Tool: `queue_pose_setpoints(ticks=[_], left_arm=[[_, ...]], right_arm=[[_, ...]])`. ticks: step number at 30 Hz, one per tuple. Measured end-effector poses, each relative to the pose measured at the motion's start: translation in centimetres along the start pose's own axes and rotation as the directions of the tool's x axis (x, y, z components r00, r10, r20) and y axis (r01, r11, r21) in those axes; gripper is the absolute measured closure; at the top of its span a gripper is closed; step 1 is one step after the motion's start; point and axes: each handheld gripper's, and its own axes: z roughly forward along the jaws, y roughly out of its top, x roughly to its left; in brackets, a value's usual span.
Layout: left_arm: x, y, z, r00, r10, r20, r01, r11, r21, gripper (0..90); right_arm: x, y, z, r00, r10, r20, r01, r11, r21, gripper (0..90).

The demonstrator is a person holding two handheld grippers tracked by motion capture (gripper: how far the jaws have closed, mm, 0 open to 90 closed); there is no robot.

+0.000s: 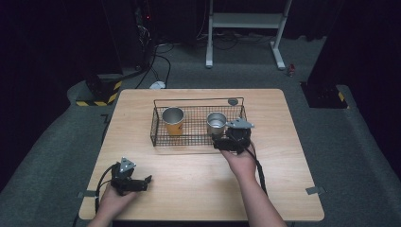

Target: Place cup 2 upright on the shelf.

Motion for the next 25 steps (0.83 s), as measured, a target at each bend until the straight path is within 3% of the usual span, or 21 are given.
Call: queue_pose_setpoints(ticks=[4,7,8,11,15,19,25], left_arm=[[0.0,0.0,0.0,1.0000,0.000,0.000,0.000,1.0000,0.000,0.4],[0.0,0.0,0.0,1.0000,0.000,-0.001,0.000,1.0000,0.000,0.4],[0.0,0.0,0.0,1.0000,0.000,-0.001,0.000,1.0000,0.000,0.4],[0.0,0.0,0.0,1.0000,0.000,-0.001,0.000,1.0000,0.000,0.4],[0.0,0.0,0.0,1.0000,0.000,-0.001,0.000,1.0000,-0.001,0.4],[0.0,0.0,0.0,1.0000,0.004,-0.003,-0.004,1.0000,-0.002,0.4],[-0.1,-0.1,-0.1,1.0000,-0.008,0.000,0.008,0.9999,-0.008,0.6]], right_arm=[[0.1,-2.8,-0.9,1.0000,0.005,-0.004,-0.005,1.000,0.017,9.0],[0.5,-6.3,-1.6,0.9990,-0.027,0.036,0.025,0.998,0.055,9.0],[0.5,-6.3,-1.6,0.9990,-0.027,0.036,0.025,0.998,0.055,9.0],[0.7,-8.7,-2.2,0.9989,-0.038,0.028,0.035,0.994,0.105,9.0],[0.9,-11.3,-3.2,0.9987,-0.047,0.022,0.043,0.990,0.133,9.0],[1.2,-12.5,-3.5,0.9985,-0.054,0.005,0.052,0.980,0.192,9.1],[1.0,-12.6,-3.6,0.9992,-0.036,-0.018,0.039,0.979,0.200,9.8]])
